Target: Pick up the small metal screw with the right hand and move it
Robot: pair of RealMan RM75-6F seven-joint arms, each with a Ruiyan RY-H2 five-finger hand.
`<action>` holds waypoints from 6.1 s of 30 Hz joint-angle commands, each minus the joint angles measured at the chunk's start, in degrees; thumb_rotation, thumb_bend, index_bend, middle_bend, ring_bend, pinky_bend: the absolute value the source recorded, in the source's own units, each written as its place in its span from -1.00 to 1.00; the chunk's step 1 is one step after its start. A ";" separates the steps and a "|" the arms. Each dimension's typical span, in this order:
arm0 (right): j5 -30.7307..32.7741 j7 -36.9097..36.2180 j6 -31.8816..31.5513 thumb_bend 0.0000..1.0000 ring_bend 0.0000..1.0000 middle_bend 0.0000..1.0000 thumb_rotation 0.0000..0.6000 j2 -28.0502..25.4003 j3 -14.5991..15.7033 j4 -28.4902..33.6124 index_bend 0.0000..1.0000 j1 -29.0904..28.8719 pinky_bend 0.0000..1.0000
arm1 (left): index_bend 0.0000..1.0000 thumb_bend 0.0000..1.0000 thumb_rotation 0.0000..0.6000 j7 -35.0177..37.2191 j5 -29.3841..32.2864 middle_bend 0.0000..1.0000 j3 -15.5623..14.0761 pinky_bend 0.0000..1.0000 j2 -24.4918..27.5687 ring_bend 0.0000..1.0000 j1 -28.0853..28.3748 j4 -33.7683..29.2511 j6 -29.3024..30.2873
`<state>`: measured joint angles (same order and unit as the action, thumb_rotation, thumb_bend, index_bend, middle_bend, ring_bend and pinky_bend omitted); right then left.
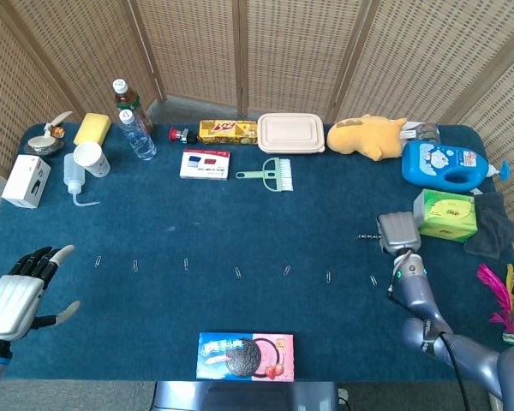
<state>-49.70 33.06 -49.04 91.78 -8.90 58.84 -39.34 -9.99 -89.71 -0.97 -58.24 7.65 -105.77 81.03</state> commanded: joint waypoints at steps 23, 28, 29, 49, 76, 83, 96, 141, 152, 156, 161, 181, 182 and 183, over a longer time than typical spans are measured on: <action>-0.12 1.09 -2.26 -0.20 0.94 0.83 1.00 -1.76 -1.03 3.92 0.44 0.01 0.73 | -0.85 -0.22 0.53 0.58 -0.26 -0.65 0.04 -0.68 -0.33 -0.78 -0.19 0.61 0.45; -0.78 1.43 -3.65 -0.20 0.94 0.85 1.00 -3.34 -1.06 6.99 0.49 0.30 0.73 | -0.85 -0.22 0.54 0.86 -0.51 -0.65 0.01 -0.68 -0.32 -0.78 -0.38 0.65 0.85; -1.05 1.52 -4.13 -0.20 0.94 0.85 1.00 -3.75 -1.08 7.81 0.50 0.37 0.73 | -0.85 -0.22 0.53 0.89 -0.59 -0.65 -0.01 -0.68 -0.34 -0.78 -0.40 0.68 0.91; -12.50 2.92 -16.44 -0.19 0.94 0.90 1.00 -16.37 -0.33 35.95 0.57 3.32 0.73 | -0.87 -0.22 0.53 1.65 -2.62 -0.65 -0.13 -0.68 -0.99 -0.78 -0.54 0.55 1.97; -16.83 5.99 -16.87 -0.19 0.94 0.90 1.00 -17.98 4.18 42.85 0.57 5.59 0.72 | -0.87 -0.22 0.54 2.21 -3.70 -0.65 -0.81 -0.68 -1.00 -0.78 -1.15 0.70 2.49; -15.09 8.43 -12.70 -0.19 0.94 0.90 1.00 -14.32 2.36 43.34 0.56 1.48 0.72 | -0.87 -0.22 0.54 2.70 -3.31 -0.65 -0.94 -0.68 -0.79 -0.78 -1.55 1.10 2.75; -6.50 11.67 -9.34 -0.19 0.94 0.90 1.00 -9.09 -1.84 43.64 0.54 -5.46 0.72 | -0.87 -0.22 0.54 4.34 -2.86 -0.65 -1.17 -0.68 -0.97 -0.79 -2.12 2.47 2.98; 4.95 16.81 -10.79 -0.19 0.93 0.90 1.00 3.11 -2.56 36.55 0.53 -17.83 0.71 | -0.88 -0.22 0.53 7.84 -2.88 -0.65 -1.81 -0.68 -1.70 -0.79 -3.87 5.68 4.35; 5.44 13.98 -14.79 -0.19 0.93 0.90 1.00 -6.17 -2.07 39.11 0.51 -13.90 0.71 | -0.88 -0.22 0.54 7.58 -3.00 -0.65 -1.72 -0.68 -2.03 -0.80 -3.59 5.49 3.83; 5.47 12.33 -15.40 -0.19 0.92 0.90 1.00 -7.97 -1.60 36.89 0.51 -12.41 0.70 | -0.88 -0.22 0.54 7.47 -3.35 -0.65 -1.69 -0.68 -2.52 -0.80 -3.29 5.07 3.50; 5.29 10.14 -14.94 -0.19 0.91 0.90 1.00 -8.34 -1.18 32.67 0.50 -11.25 0.69 | -0.89 -0.22 0.54 6.77 -4.34 -0.65 -2.06 -0.68 -2.64 -0.80 -3.34 4.70 3.68; 6.61 6.09 -10.83 -0.19 0.29 0.13 1.00 -6.91 -2.15 22.54 -0.38 -10.36 0.16 | -0.89 -0.22 0.53 6.35 -4.47 -0.65 -2.42 -0.68 -2.14 -0.80 -4.23 4.10 4.59; 5.76 5.17 -11.18 -0.19 0.13 -0.05 1.00 -7.13 -2.35 22.66 -0.55 -10.08 0.04 | -0.89 -0.22 0.53 6.34 -4.41 -0.65 -2.39 -0.68 -2.15 -0.80 -4.23 4.03 4.58; 5.39 4.74 -11.31 -0.19 0.03 -0.14 1.00 -7.21 -2.43 22.73 -0.64 -9.93 -0.02 | -0.89 -0.22 0.53 6.35 -4.38 -0.65 -2.37 -0.68 -2.16 -0.80 -4.23 4.01 4.58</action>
<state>-43.45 38.69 -59.96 84.87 -11.07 81.44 -49.63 -3.65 -94.08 -3.34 -60.40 3.42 -101.76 85.60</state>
